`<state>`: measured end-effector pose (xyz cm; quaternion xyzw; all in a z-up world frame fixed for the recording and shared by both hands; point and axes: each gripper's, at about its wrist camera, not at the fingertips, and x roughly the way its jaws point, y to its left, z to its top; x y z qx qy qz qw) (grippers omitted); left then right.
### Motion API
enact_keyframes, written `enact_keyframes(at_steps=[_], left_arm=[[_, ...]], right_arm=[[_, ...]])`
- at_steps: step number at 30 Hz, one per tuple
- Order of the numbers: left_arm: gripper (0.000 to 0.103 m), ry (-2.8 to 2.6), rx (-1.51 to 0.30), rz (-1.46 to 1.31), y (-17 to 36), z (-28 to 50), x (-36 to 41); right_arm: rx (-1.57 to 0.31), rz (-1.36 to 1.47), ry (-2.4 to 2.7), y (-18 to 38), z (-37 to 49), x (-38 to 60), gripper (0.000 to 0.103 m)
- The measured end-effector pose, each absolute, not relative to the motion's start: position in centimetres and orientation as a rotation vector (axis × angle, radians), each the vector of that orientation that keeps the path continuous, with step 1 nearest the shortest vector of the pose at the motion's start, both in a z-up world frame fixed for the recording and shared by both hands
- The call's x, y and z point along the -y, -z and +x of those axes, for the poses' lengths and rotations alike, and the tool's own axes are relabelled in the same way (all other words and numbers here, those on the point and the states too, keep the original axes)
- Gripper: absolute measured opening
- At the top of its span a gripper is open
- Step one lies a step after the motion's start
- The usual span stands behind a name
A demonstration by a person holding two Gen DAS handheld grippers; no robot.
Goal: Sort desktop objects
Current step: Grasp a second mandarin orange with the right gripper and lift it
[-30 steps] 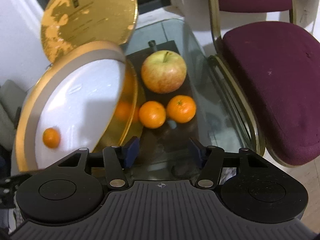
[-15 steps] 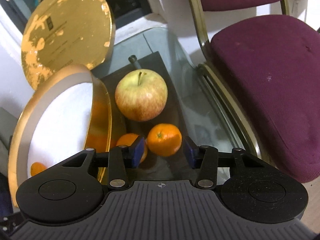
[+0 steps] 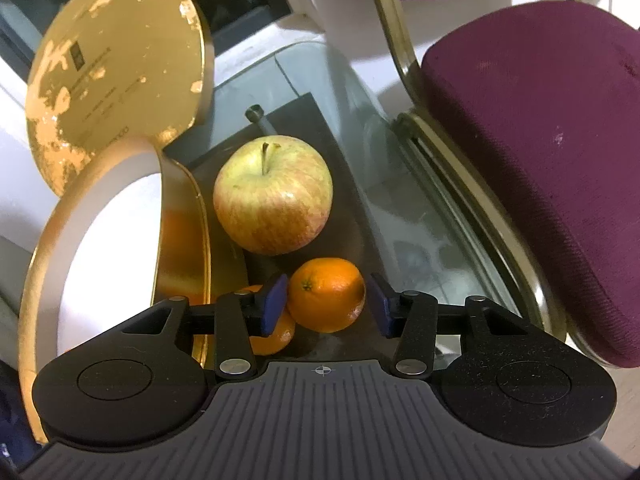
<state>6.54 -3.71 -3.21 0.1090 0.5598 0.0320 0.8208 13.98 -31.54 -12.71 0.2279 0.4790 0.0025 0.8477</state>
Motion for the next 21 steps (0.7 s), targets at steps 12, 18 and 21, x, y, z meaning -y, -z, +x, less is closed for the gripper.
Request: enact_keyframes(at_steps=[12,18,21], left_arm=[[0.102,-0.067,-1.182,0.216,2.8,5.8,3.2],[0.102,-0.048,-1.169,0.207,2.3,4.6,3.1],[0.102,-0.039,-1.16,0.203,2.1,3.9,3.1]], right_arm=[[-1.007,0.49,0.033,12.7,13.5,31.8,0.045],[-1.009,0.476,0.05,11.5,11.4,32.5,0.045],[-1.015,0.474,0.054,10.7,9.8,32.7,0.045]])
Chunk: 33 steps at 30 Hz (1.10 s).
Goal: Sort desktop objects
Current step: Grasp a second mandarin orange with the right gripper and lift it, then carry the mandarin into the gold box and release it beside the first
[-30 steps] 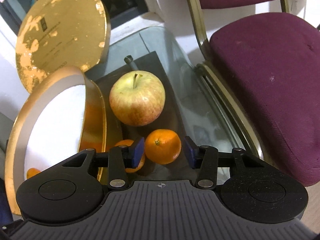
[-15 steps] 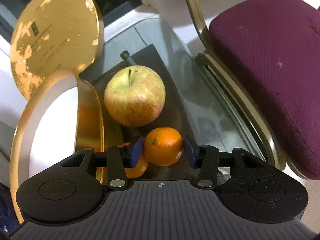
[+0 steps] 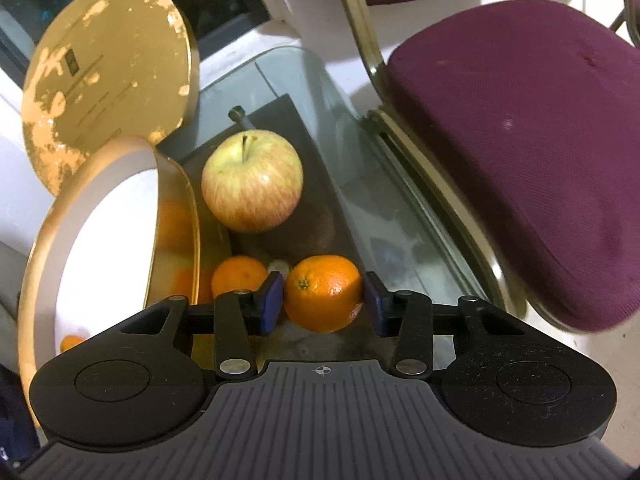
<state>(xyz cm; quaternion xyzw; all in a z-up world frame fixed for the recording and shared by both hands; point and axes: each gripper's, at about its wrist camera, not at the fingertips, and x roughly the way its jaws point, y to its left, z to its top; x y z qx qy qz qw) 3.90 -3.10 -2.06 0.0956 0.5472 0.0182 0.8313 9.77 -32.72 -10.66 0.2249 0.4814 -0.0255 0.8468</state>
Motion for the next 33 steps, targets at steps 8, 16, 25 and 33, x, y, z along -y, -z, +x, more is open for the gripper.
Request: enact_keyframes(at_steps=[8,16,25,33], left_arm=[[0.102,-0.026,-1.141,0.186,1.5,2.1,2.6],[0.102,-0.042,-1.107,0.14,0.6,0.8,0.8],[0.102,-0.13,-1.069,0.047,-0.2,-0.4,-3.2],[0.102,-0.204,-1.073,-0.033,0.1,-1.1,-7.0]], right_arm=[[-1.01,0.507,0.034,8.2,5.7,32.4,0.045],[-0.974,0.463,-0.046,4.8,3.5,29.6,0.045],[-0.943,0.358,-0.103,1.9,2.8,25.6,0.045],[-0.935,0.259,-0.179,0.7,4.4,21.0,0.045]])
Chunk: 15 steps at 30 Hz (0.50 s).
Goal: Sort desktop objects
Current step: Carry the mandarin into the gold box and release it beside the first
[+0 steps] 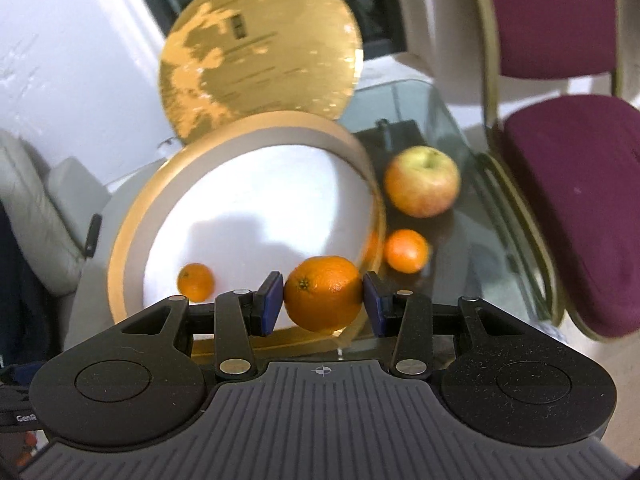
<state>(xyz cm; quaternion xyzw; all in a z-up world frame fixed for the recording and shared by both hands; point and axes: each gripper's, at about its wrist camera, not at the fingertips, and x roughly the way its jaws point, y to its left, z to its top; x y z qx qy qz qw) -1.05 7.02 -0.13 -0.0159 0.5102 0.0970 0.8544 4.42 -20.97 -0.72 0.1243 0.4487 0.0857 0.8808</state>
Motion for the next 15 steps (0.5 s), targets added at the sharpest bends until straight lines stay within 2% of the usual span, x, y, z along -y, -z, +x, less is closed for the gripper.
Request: enact_keyframes(at_steps=[15], left_arm=[[0.102,-0.279,-1.131,-0.122,2.2,-1.1,-11.1]], right_arm=[[-1.0,0.1,-0.313,3.9,8.9,12.9,0.045]])
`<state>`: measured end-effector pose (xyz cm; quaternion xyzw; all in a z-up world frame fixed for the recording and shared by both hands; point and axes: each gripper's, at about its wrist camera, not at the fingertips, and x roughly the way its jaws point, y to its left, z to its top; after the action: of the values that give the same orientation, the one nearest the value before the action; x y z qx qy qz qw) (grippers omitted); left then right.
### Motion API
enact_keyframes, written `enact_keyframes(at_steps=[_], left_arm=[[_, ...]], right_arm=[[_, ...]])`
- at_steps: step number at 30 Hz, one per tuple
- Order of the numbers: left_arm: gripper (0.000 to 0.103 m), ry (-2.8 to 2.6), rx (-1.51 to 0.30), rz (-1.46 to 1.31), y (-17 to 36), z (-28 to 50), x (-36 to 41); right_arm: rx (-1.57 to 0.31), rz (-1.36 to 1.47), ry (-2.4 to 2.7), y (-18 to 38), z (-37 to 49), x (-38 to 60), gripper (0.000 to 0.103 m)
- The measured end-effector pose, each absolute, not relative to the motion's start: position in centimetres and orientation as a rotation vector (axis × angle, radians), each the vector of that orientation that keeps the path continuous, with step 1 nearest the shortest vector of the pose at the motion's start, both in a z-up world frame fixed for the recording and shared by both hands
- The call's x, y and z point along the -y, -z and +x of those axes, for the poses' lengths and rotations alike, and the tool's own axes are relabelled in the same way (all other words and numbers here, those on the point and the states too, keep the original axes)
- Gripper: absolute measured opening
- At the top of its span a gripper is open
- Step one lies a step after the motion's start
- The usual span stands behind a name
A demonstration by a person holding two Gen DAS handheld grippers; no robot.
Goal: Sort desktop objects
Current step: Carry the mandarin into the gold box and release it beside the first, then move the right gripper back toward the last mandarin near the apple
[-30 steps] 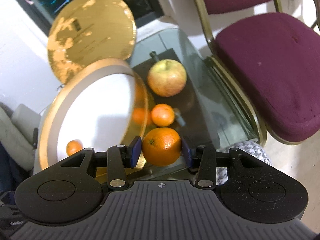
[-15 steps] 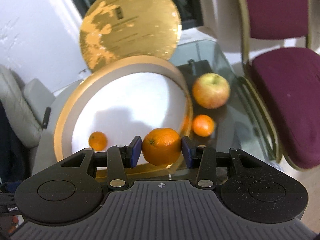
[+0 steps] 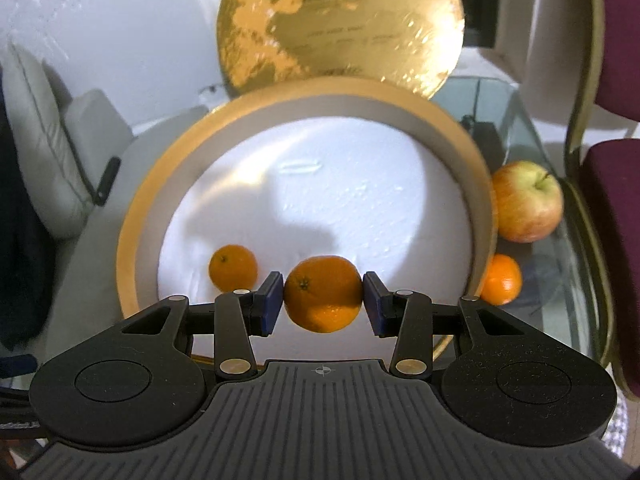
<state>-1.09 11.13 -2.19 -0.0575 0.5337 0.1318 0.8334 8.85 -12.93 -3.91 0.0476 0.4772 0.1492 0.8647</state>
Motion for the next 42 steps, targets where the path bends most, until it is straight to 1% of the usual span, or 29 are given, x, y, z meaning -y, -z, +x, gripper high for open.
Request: enact_keyframes(at_steps=[12,20,23,25,32,36,42], left_arm=[[0.102,-0.293,-1.154,-0.128,2.8,-0.9,-11.7],[0.102,-0.3,-1.157,-0.122,2.7,-1.1,-11.7],[0.102,-0.295,-1.158,-0.117,2.7,-1.1,-11.4],[0.102,-0.292,-1.156,-0.113,2.6,-1.1,-11.3],[0.102,-0.302,-1.146,-0.104,2.2,-1.4,-11.1],[0.102,-0.303,-1.137,-0.095,1.9,-1.7,-10.8],[0.102,-0.295,-1.127,-0.077,1.5,-2.1,-10.1]], right_arm=[[-1.112,0.014,-0.326,8.4,11.4,10.4,0.045],[-1.092,-0.005,-0.372,9.7,11.9,8.9,0.045],[-1.084,-0.018,-0.382,9.7,11.8,8.7,0.046],[-1.092,-0.018,-0.391,9.6,11.9,8.7,0.051],[-1.092,-0.008,-0.391,9.2,11.8,8.9,0.051],[-1.083,-0.008,-0.391,8.7,11.4,9.1,0.056],[-1.064,0.008,-0.385,7.4,10.4,10.1,0.057]])
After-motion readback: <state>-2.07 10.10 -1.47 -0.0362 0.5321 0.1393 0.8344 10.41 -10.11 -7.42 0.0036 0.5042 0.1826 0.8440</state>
